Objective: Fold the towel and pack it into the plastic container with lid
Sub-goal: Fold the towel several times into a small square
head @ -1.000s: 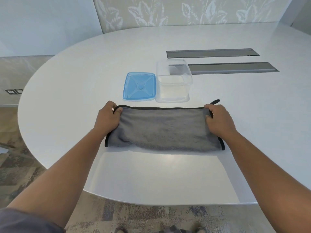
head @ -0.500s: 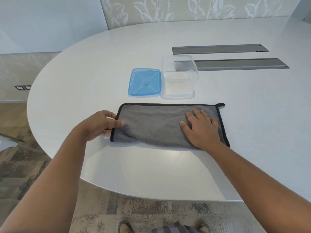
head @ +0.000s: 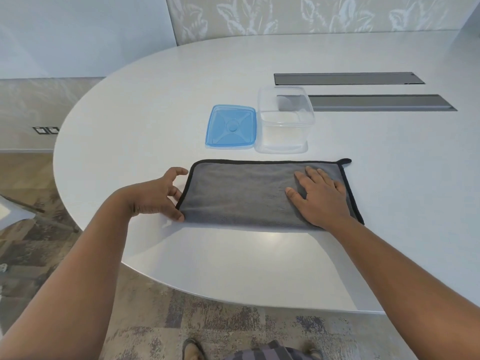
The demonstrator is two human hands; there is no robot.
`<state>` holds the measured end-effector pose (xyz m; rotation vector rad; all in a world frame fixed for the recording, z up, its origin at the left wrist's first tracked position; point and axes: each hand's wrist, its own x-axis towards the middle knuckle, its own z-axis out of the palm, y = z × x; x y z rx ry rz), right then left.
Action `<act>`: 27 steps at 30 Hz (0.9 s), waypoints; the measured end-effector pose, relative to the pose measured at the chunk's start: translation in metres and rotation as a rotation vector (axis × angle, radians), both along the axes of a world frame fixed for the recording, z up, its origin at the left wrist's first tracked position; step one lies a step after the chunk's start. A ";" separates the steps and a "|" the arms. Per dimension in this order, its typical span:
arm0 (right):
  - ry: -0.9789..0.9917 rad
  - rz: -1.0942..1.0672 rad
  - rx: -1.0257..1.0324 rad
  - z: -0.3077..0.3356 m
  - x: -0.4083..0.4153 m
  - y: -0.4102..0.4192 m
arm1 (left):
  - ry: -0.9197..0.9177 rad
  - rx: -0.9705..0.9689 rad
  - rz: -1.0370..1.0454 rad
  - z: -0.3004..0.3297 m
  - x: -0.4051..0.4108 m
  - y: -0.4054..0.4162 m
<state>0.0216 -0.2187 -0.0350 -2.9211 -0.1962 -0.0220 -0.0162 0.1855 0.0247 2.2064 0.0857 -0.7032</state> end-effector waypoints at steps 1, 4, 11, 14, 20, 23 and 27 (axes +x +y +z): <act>-0.004 0.002 -0.001 0.000 0.000 0.000 | -0.001 0.029 -0.006 0.000 0.000 -0.001; -0.009 0.006 -0.015 0.000 -0.001 0.002 | -0.044 0.172 0.013 0.005 -0.001 -0.008; 0.018 0.007 -0.060 0.002 -0.002 0.005 | -0.786 0.349 -0.017 -0.013 0.017 -0.101; 0.066 0.007 -0.092 0.003 -0.003 0.006 | -0.637 0.526 -0.159 -0.037 0.021 -0.135; 0.089 -0.053 -0.102 0.002 -0.006 -0.007 | -0.517 0.665 -0.148 -0.061 0.020 -0.142; 0.086 -0.089 -0.091 0.003 -0.010 -0.017 | -0.502 0.681 -0.162 -0.061 0.018 -0.133; 0.117 -0.168 -0.096 0.005 -0.013 -0.022 | -0.478 0.708 -0.089 -0.057 0.018 -0.121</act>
